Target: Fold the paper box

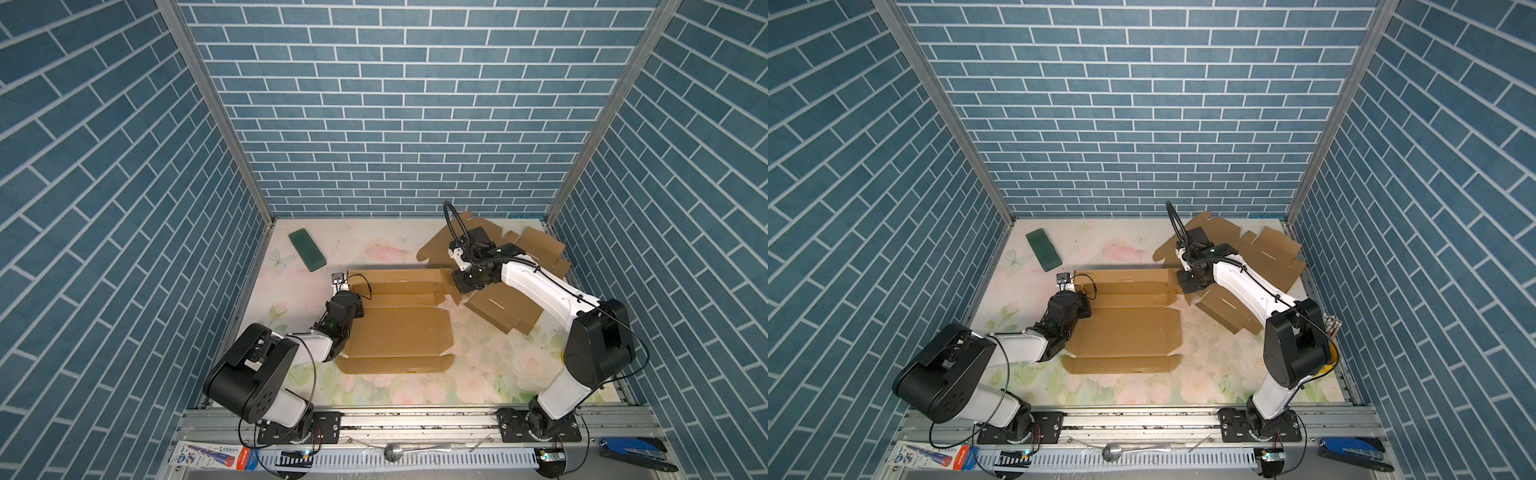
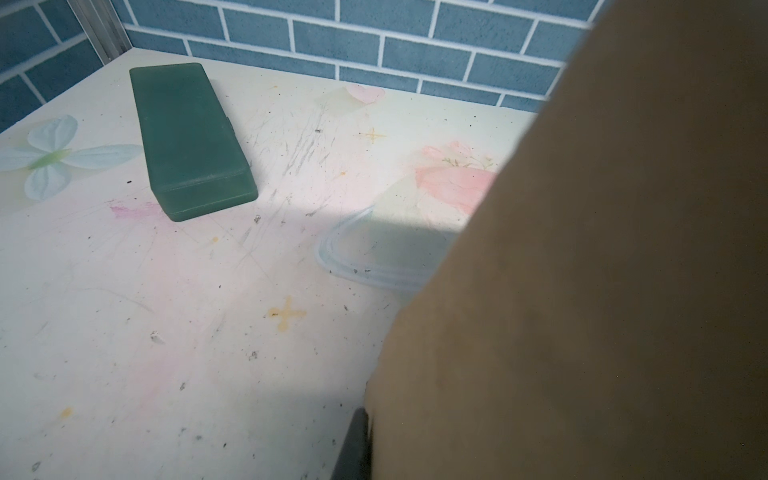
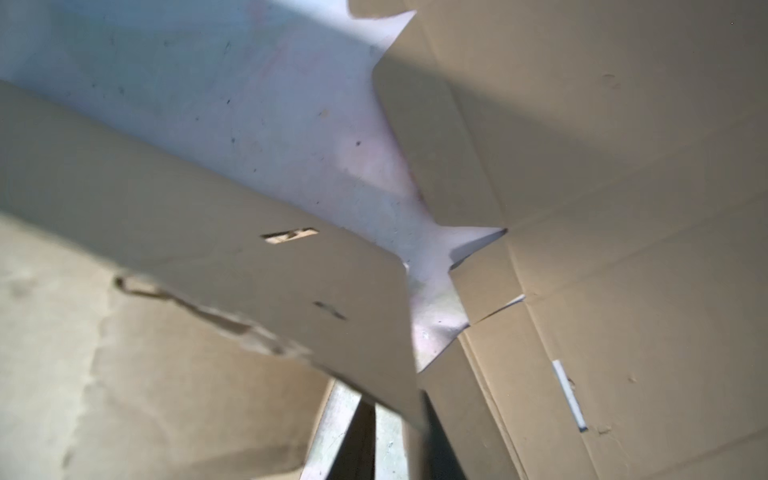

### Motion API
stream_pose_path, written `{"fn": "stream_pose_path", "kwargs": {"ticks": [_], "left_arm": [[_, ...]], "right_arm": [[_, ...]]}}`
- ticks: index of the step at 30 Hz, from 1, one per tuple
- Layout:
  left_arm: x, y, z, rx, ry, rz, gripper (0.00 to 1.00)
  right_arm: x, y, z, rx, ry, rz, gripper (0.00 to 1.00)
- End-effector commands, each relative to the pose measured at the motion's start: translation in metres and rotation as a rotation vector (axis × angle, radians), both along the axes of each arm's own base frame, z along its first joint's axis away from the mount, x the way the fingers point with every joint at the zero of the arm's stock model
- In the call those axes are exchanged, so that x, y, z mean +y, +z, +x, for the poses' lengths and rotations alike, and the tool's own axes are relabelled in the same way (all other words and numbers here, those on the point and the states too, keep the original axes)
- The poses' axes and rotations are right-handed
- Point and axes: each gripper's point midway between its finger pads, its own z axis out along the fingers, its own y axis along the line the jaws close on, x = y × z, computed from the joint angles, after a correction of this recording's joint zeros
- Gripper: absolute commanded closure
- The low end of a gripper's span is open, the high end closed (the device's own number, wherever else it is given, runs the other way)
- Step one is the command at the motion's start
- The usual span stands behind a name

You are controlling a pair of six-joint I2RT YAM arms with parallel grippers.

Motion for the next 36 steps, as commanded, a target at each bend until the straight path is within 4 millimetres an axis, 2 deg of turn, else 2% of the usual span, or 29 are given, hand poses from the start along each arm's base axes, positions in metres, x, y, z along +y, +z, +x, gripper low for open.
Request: {"fn": "stream_pose_path", "kwargs": {"ticks": [1, 14, 24, 26, 29, 33, 36], "left_arm": [[0.002, -0.006, -0.003, 0.03, -0.003, 0.045, 0.89], [0.009, -0.004, -0.004, 0.045, 0.049, 0.036, 0.89], [0.005, -0.004, -0.002, 0.037, 0.025, 0.038, 0.87], [0.005, -0.002, -0.003, 0.036, 0.024, 0.032, 0.84], [0.007, 0.001, -0.006, 0.063, 0.037, 0.022, 0.75], [0.012, 0.004, -0.013, 0.1, 0.062, 0.019, 0.67], [0.018, 0.005, -0.019, 0.115, 0.08, 0.012, 0.63]], "right_arm": [[0.01, 0.008, -0.011, -0.03, 0.06, 0.015, 0.86], [0.015, 0.02, -0.04, -0.014, 0.126, -0.004, 0.93], [0.036, 0.035, -0.044, -0.001, 0.095, 0.049, 0.95], [0.037, 0.033, -0.044, 0.004, 0.09, 0.041, 0.95], [0.027, 0.024, -0.041, 0.005, 0.083, -0.029, 0.96], [0.012, 0.018, -0.034, -0.016, 0.071, -0.12, 0.96], [0.009, 0.017, -0.03, -0.019, 0.063, -0.132, 0.96]]}}
